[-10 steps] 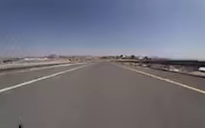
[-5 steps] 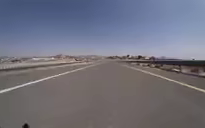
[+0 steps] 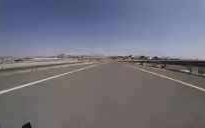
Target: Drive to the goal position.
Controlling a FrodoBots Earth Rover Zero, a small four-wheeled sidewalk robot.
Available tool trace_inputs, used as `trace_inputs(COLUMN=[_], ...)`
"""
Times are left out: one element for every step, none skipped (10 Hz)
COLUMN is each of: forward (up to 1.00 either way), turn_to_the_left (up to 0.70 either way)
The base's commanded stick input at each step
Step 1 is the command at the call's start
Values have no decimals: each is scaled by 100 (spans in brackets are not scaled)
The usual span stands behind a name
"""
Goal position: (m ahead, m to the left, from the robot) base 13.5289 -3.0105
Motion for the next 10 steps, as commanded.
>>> trace_inputs(forward=[100, 100, 100, 100, 100, 100, 100, 100, 100, 100], turn_to_the_left=[0, 0, 0, 0, 0, 0, 0, 0, 0, 0])
